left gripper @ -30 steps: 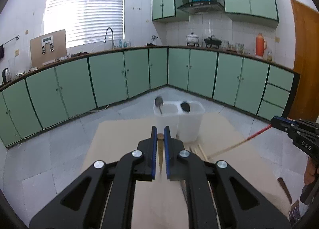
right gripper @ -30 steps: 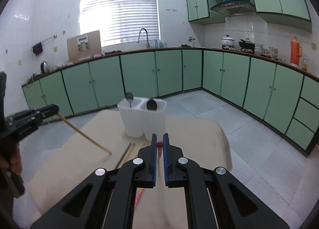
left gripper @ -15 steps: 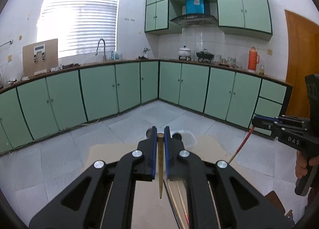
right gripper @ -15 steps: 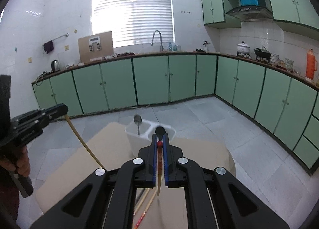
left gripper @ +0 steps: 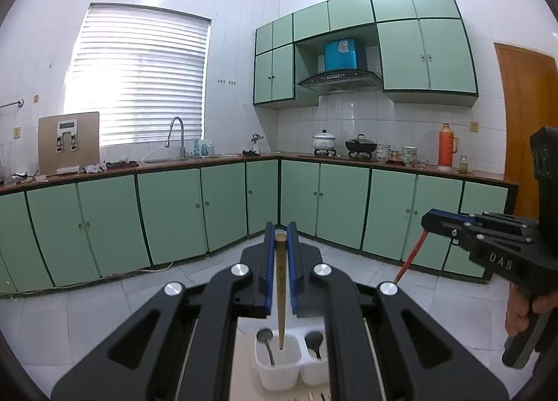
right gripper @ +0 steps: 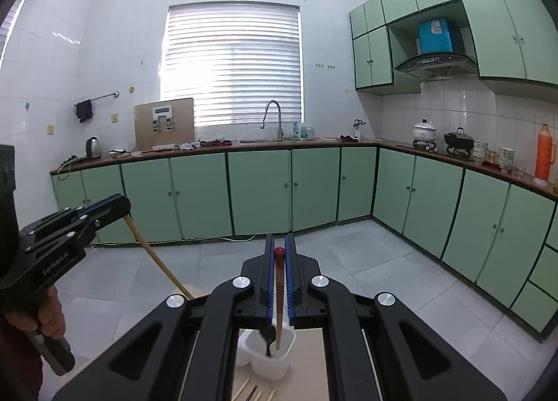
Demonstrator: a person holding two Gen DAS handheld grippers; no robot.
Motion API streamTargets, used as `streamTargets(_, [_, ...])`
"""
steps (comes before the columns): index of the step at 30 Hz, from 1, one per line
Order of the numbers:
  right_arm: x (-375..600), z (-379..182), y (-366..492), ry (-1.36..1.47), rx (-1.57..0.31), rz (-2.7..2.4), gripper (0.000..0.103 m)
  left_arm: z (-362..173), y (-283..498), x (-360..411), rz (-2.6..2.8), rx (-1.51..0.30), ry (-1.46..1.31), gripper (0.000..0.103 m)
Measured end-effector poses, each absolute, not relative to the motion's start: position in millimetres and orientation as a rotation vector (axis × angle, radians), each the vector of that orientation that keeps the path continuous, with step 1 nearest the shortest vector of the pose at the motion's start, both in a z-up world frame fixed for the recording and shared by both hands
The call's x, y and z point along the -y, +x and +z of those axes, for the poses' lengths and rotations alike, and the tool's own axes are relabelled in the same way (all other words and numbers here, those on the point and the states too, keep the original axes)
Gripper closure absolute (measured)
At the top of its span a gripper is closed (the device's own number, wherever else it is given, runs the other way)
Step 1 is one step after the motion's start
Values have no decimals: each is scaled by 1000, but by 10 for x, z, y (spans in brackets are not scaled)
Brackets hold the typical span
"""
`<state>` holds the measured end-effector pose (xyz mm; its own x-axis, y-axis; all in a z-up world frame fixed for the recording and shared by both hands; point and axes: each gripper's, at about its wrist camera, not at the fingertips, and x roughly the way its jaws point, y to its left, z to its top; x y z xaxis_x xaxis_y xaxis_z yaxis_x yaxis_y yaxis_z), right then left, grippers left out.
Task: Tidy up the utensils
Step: 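Lift the wooden chopstick with the left tool while the right tool lifts the red chopstick into the holder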
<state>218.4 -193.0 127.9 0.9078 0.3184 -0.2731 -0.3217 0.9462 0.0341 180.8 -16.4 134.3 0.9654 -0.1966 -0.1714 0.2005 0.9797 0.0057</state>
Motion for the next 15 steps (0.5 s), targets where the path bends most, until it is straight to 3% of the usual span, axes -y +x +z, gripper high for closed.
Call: streamTargets(15, [1836,542,2804,5,-427,318,97,601,2594,236,-190,-343,47,97])
